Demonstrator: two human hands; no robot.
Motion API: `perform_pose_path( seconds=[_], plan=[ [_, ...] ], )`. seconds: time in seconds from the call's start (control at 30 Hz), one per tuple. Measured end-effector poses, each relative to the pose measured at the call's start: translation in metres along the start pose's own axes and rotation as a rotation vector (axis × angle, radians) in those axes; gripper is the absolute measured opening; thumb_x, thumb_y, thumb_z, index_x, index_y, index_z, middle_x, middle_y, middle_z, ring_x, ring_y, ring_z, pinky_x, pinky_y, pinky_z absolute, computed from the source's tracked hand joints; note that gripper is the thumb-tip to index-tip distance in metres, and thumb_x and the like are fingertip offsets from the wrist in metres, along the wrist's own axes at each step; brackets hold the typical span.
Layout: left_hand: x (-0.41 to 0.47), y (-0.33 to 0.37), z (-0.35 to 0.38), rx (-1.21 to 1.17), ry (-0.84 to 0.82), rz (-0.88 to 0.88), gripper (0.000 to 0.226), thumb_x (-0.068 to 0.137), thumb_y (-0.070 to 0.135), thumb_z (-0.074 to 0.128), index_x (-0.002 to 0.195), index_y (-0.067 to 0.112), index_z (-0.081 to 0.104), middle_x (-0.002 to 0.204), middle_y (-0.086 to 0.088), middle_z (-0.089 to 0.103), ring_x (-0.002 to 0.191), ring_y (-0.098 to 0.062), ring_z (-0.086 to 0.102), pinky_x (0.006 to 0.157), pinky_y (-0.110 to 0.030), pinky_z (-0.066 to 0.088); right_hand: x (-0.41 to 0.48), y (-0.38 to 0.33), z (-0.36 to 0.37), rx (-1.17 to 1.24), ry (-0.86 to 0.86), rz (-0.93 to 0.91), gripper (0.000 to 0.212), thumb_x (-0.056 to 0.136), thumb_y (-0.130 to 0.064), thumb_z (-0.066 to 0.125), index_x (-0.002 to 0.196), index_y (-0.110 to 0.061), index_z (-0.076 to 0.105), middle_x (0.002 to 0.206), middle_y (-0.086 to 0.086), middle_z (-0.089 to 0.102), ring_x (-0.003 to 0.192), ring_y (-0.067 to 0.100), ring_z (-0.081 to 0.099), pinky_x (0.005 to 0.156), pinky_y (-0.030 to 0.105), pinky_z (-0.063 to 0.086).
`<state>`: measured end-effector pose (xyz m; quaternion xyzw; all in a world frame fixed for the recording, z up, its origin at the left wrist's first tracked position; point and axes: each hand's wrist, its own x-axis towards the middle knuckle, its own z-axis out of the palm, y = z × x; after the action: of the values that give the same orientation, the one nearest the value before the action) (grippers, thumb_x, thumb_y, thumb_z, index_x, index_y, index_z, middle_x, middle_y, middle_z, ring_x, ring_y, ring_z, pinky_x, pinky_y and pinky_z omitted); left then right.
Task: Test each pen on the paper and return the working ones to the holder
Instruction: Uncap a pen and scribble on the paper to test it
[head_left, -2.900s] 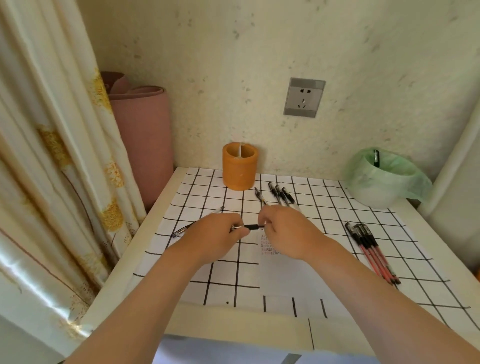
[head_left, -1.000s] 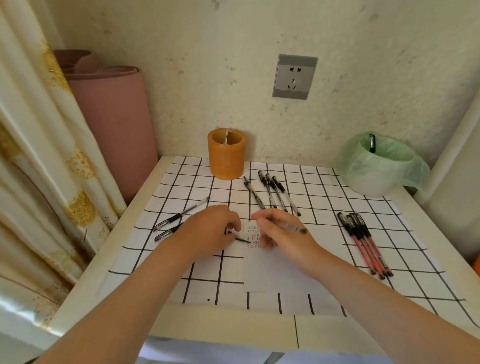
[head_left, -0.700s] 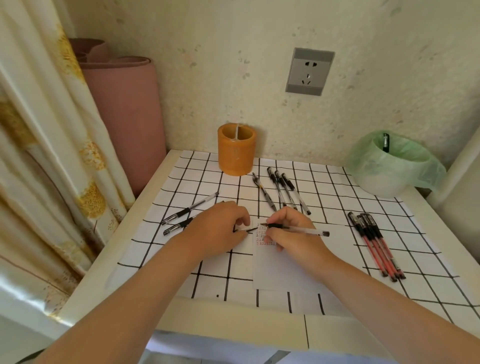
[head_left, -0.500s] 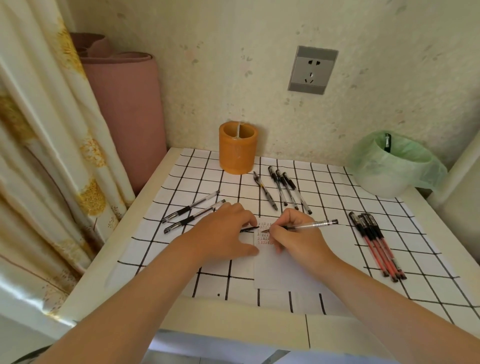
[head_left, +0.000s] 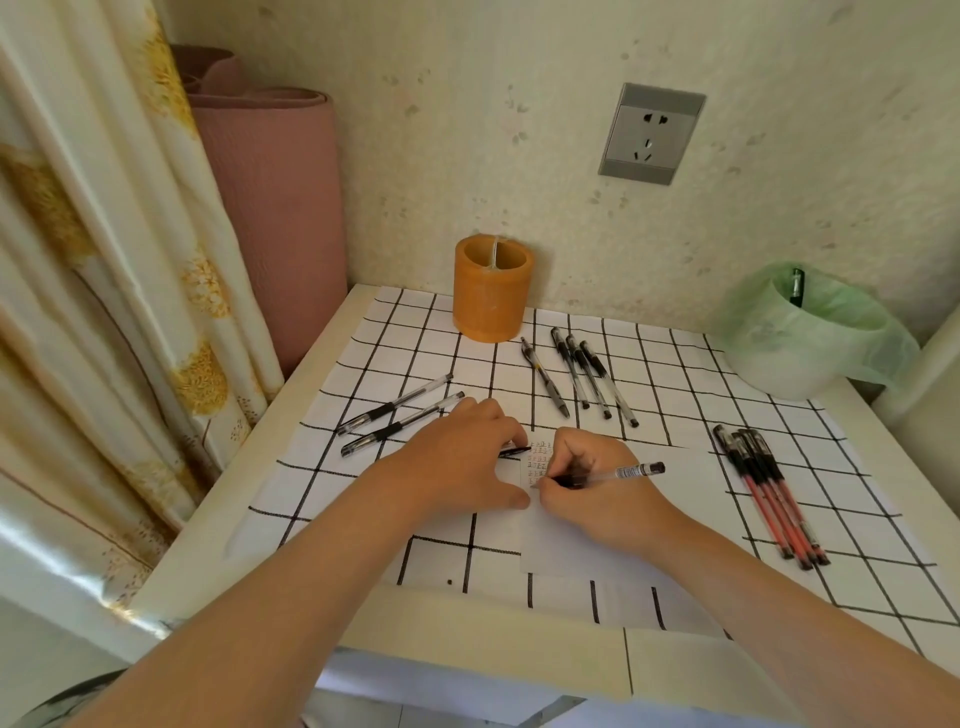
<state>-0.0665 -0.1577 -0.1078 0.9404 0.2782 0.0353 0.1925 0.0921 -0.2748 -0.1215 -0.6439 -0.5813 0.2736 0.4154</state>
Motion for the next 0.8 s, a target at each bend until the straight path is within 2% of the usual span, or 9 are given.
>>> perform_pose_path(
  seconds=[0.27,0.5,0.6,0.73,0.8],
  plan=[
    [0.0015,0.0011,-0.0018,0.017,-0.007,-0.003,0.069,0.075,0.057,0.072,0.134,0.031,0.050,0.121,0.011,0.045,0.119,-0.011,0.035,0.090,-0.031,0.043,0.0004,0.0014,0.0016,-0.035,0.011,-0.002,0.037,0.077,-0.001,0.071,0.061,-0.029,0.053,0.060,-0.011,0.055,0.056,0.004,0.049,0.050,0.018,0.038],
    [0.0026,0.0022,-0.0023,0.020,-0.011,-0.017,0.069,0.074,0.058,0.073,0.134,0.032,0.050,0.120,0.012,0.045,0.117,-0.009,0.035,0.084,-0.028,0.039,0.0015,0.0028,0.0026,-0.041,0.011,0.010,0.025,0.073,-0.005,0.070,0.064,-0.020,0.053,0.063,0.001,0.058,0.057,0.008,0.050,0.050,0.025,0.039],
    [0.0019,0.0025,-0.0025,0.021,-0.012,-0.021,0.069,0.075,0.057,0.073,0.134,0.032,0.049,0.121,0.011,0.045,0.118,-0.010,0.035,0.085,-0.028,0.039,0.0012,0.0035,0.0028,-0.022,0.015,0.012,0.023,0.072,-0.008,0.070,0.064,-0.020,0.053,0.064,0.002,0.059,0.058,0.010,0.050,0.050,0.027,0.039],
    [0.0016,0.0026,-0.0025,0.014,-0.020,-0.029,0.069,0.074,0.057,0.073,0.134,0.032,0.049,0.121,0.011,0.045,0.118,-0.011,0.035,0.090,-0.031,0.043,-0.0001,0.0046,0.0029,0.027,0.026,-0.003,0.028,0.076,0.000,0.070,0.064,-0.020,0.053,0.064,0.000,0.059,0.058,0.012,0.052,0.050,0.027,0.041],
    [0.0016,0.0023,-0.0028,0.011,-0.021,-0.030,0.069,0.074,0.057,0.073,0.133,0.032,0.049,0.120,0.011,0.044,0.118,-0.011,0.035,0.091,-0.032,0.043,-0.0005,0.0038,0.0038,0.003,0.021,-0.011,0.031,0.077,0.001,0.070,0.063,-0.021,0.053,0.062,-0.006,0.056,0.057,0.008,0.050,0.050,0.024,0.040]
  ],
)
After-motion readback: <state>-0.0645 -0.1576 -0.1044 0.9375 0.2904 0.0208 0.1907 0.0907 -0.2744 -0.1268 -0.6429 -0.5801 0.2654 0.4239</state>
